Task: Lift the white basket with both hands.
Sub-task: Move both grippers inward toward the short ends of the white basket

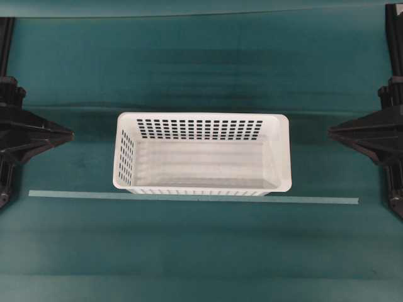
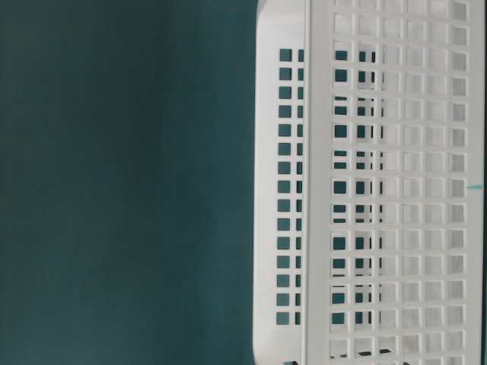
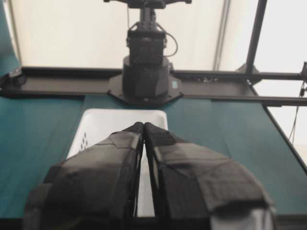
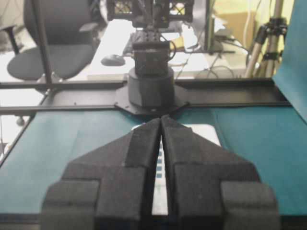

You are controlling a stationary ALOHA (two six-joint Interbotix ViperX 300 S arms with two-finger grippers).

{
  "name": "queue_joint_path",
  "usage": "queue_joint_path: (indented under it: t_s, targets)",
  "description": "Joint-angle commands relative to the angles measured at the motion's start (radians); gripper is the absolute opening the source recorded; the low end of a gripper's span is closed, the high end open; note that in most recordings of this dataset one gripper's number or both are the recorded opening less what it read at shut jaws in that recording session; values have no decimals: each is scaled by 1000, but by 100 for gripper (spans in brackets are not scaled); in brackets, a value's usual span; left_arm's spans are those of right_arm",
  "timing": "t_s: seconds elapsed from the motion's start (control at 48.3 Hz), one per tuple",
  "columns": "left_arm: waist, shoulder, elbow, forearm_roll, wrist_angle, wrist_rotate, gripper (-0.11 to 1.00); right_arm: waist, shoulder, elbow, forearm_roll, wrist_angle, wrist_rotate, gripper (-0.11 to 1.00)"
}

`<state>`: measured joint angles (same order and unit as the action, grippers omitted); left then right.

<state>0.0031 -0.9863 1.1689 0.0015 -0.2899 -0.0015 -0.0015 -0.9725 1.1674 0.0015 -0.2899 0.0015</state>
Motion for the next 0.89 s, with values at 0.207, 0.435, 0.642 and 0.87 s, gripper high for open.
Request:
queue_joint_path:
  t_s: [0.207,0.435,0.642,0.87]
  targets:
    - [-12,104,-43,14,-5,-224,1,-25,66,-5,166,97,95,2]
    - [-9,141,-67,15,11,-344,-3,-103,141,-110,350,325,330,2]
    - [26,173,-146,15,163,-607,-3,-190,219,-195,362,543,503,2]
    - [89,206,-212,15,333,-953,-3,-216,339,-291,356,664,735,2]
